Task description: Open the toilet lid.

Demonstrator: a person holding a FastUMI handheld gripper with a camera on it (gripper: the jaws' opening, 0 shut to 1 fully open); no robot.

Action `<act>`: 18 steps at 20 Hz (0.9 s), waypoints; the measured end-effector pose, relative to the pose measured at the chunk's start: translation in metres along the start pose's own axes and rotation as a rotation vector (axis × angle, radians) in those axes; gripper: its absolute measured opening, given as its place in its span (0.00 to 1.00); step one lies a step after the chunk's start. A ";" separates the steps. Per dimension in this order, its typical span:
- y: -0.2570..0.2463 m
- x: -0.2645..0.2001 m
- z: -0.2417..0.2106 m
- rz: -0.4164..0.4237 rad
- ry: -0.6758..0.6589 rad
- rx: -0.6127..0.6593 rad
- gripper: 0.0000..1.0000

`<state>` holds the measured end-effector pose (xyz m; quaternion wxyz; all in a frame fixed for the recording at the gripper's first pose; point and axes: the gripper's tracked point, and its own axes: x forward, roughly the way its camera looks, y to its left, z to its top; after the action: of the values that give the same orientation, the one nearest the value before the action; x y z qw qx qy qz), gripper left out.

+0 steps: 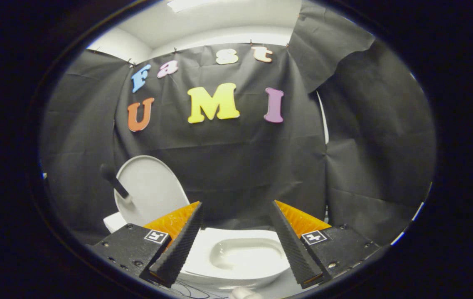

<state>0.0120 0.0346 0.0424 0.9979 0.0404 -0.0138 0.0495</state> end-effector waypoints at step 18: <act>-0.049 -0.019 -0.055 -0.078 0.036 -0.068 1.00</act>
<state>-0.0007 -0.0118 -0.0165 0.9999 0.0060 0.0038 0.0110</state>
